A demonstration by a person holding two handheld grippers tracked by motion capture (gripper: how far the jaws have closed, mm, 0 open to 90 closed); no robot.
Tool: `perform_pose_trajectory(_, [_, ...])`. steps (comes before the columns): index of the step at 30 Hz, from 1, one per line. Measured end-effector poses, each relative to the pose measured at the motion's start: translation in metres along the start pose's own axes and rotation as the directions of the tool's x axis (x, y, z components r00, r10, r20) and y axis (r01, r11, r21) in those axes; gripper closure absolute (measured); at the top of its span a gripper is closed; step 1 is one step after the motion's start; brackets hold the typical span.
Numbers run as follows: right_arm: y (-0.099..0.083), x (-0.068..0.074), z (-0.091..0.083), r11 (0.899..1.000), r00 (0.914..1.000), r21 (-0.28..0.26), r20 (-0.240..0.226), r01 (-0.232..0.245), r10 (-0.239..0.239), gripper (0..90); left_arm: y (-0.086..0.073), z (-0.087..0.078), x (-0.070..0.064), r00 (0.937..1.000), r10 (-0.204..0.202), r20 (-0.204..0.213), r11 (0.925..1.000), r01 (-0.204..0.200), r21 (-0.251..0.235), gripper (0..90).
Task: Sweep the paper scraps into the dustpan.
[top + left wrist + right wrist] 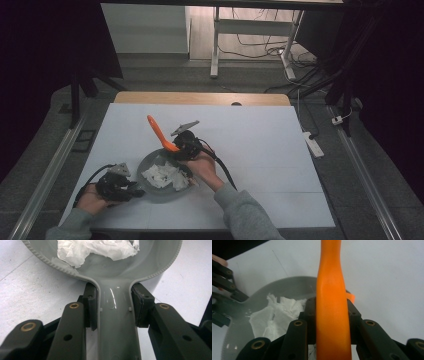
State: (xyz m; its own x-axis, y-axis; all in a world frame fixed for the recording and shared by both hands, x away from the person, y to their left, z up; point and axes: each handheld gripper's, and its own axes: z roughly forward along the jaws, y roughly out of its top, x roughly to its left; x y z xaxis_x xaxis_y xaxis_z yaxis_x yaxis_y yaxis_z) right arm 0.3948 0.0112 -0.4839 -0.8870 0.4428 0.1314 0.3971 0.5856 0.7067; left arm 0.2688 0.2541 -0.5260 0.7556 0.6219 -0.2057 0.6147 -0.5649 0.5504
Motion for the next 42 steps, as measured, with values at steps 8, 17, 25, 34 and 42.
perform_pose_trajectory(8, [0.008,-0.004,-0.022,0.997,0.9997,-0.074,0.022,-0.003,0.005,70.2,0.0,0.0,0.0,1.0,0.001,-0.001,1.0,-0.001,0.0,61.7])
perform_pose_trajectory(17, [0.005,-0.021,-0.039,0.995,0.9957,-0.095,0.088,-0.022,0.03,70.2,0.0,0.0,0.0,1.0,-0.001,-0.001,1.0,0.001,-0.001,61.7])
perform_pose_trajectory(25, [-0.003,-0.04,-0.031,0.998,0.9849,-0.041,0.162,-0.055,0.061,70.2,0.0,0.0,-0.001,1.0,-0.001,0.0,1.0,0.001,0.0,61.7])
perform_pose_trajectory(34, [-0.005,-0.057,-0.01,0.996,0.9746,0.047,0.214,-0.078,0.066,70.3,0.0,0.0,0.0,1.0,-0.002,0.003,1.0,0.002,-0.002,61.7])
perform_pose_trajectory(42, [-0.001,-0.047,0.002,0.99,0.9874,0.112,0.144,-0.083,0.066,70.4,0.0,0.0,-0.001,1.0,-0.003,0.001,1.0,0.003,-0.002,61.7])
